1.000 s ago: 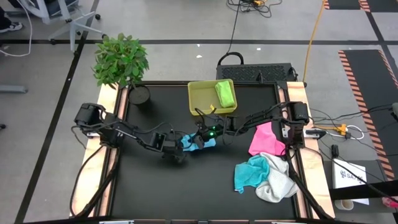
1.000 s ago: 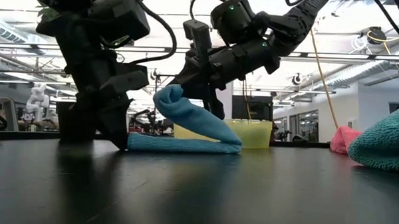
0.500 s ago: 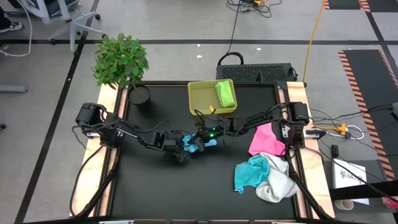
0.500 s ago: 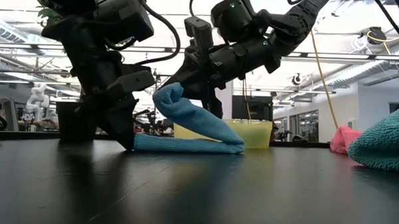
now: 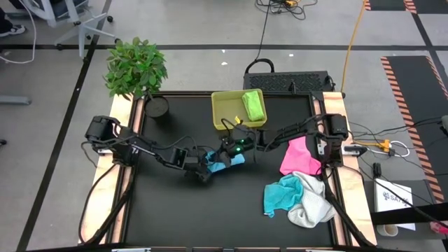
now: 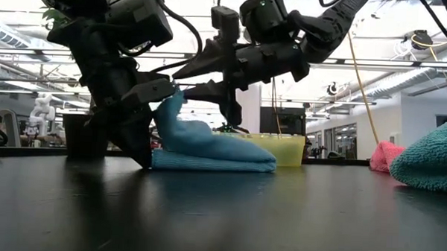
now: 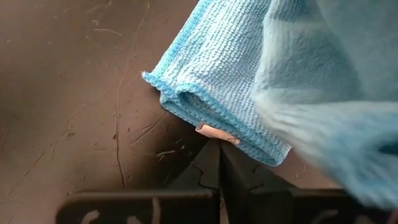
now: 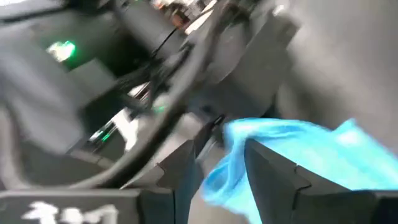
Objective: Fold microfiber towels
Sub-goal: Fold the left blue microfiber cloth, then put the left blue microfiber cloth into the bin
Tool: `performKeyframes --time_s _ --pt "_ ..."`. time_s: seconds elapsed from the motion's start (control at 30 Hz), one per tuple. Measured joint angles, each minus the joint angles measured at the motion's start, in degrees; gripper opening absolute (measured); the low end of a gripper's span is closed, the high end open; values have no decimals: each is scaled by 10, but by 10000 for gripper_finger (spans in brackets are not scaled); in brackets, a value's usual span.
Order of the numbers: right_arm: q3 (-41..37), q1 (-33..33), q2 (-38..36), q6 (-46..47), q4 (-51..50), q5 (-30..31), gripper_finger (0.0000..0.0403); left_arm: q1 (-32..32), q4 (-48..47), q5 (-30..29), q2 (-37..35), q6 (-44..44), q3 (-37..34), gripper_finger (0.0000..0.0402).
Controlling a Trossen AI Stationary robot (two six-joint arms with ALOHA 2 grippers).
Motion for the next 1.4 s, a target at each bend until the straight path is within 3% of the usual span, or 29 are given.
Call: performKeyframes --time_s 0.2,0.43,0.7,0.9,1.03,1.17,1.4 --pt "0 -10 0 1 -30 -79 115 0 -4 0 0 0 0 19" --pt "0 -4 0 -31 -135 -104 94 0 -16 2 0 13 0 4" --pt "0 4 0 -112 -292 25 76 0 -62 22 -16 16 1 15" --pt "0 4 0 -120 -290 45 73 -17 -204 49 -75 1 9 4" --pt "0 4 0 -95 -251 25 73 -23 -233 28 -124 -27 27 13" --pt "0 3 -10 -66 -194 -16 73 -28 -198 -20 -143 -29 38 16" --pt "0 1 -69 -79 -223 -15 73 -22 -145 -62 -133 -19 39 10"
